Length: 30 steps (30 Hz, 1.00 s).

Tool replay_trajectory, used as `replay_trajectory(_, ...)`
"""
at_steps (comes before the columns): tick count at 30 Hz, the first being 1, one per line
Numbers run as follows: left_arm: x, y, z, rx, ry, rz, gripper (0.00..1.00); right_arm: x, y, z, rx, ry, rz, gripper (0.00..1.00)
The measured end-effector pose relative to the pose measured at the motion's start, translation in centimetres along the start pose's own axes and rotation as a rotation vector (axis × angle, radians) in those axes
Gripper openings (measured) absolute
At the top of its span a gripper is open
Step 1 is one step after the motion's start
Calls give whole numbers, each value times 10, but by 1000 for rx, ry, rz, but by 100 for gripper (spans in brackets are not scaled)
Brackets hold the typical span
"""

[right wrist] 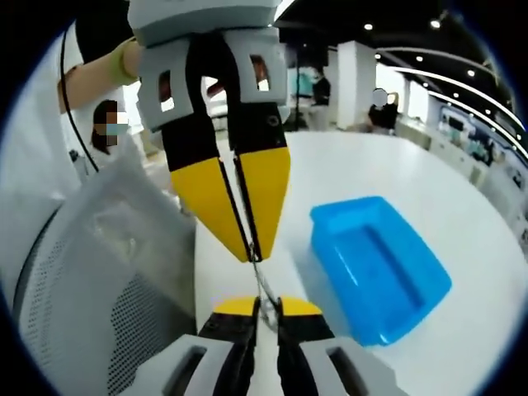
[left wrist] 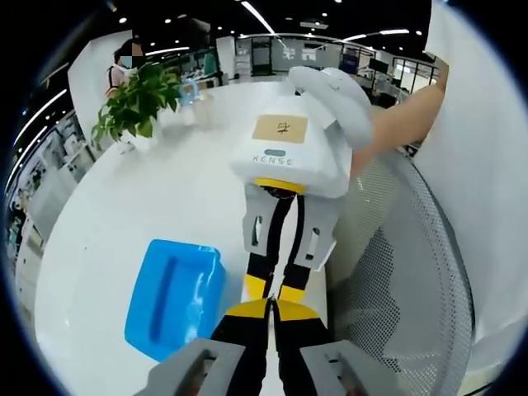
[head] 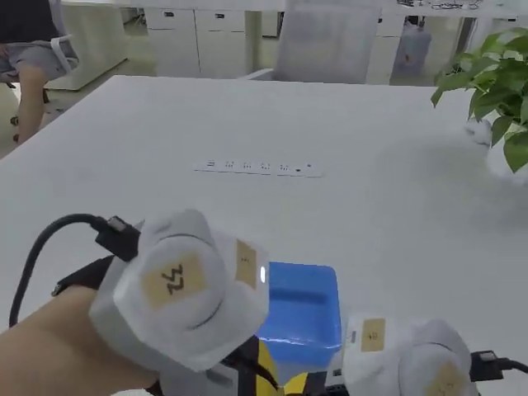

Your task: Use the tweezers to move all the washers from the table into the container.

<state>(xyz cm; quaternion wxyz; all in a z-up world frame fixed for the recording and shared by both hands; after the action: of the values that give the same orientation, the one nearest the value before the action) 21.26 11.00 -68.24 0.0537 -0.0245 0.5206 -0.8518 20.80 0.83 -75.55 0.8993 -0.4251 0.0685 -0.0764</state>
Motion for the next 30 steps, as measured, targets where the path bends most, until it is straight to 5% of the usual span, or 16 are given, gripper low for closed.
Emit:
replay_trajectory(2, -1, 1, -1, 33, -20, 39, 0, 3, 1, -3, -9, 35, -20, 3)
replay_trajectory(6, 4, -9, -11, 171, -182, 114, 1, 5, 0, -3, -4, 132, -36, 2)
replay_trajectory(9, 19, -17, -35, 278, -348, 205, 12, 7, 0, -5, 20, 170, -38, 2)
replay_trajectory(15, 46, -23, -78, 411, -636, 337, 35, 13, 0, -13, 128, 363, -2, 2)
replay_trajectory(20, 57, -21, -96, 406, -716, 446, 58, 15, -10, -13, 212, 464, 19, 2)
replay_trajectory(23, 57, -18, -95, 465, -755, 466, 68, 19, -18, -12, 227, 475, 16, 2)
replay_trajectory(28, 50, -17, -87, 670, -833, 525, 87, 23, -31, -4, 244, 478, 6, 2)
replay_trajectory(30, 48, -19, -90, 648, -814, 560, 92, 24, -38, 0, 248, 470, -7, 2)
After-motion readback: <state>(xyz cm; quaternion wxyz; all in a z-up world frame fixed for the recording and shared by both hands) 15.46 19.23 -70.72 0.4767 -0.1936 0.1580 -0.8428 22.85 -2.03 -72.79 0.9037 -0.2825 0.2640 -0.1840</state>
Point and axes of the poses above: the centre of the closed fingertips' face, and the gripper's own axes: y roughly forward along the fingers, x roughly to its right, z roughly out of its top, the point moved 9 cm from there along -y, roughly backward along the fingers, and after that the axes turned 10 degrees about -x, right-handed, at the moved point
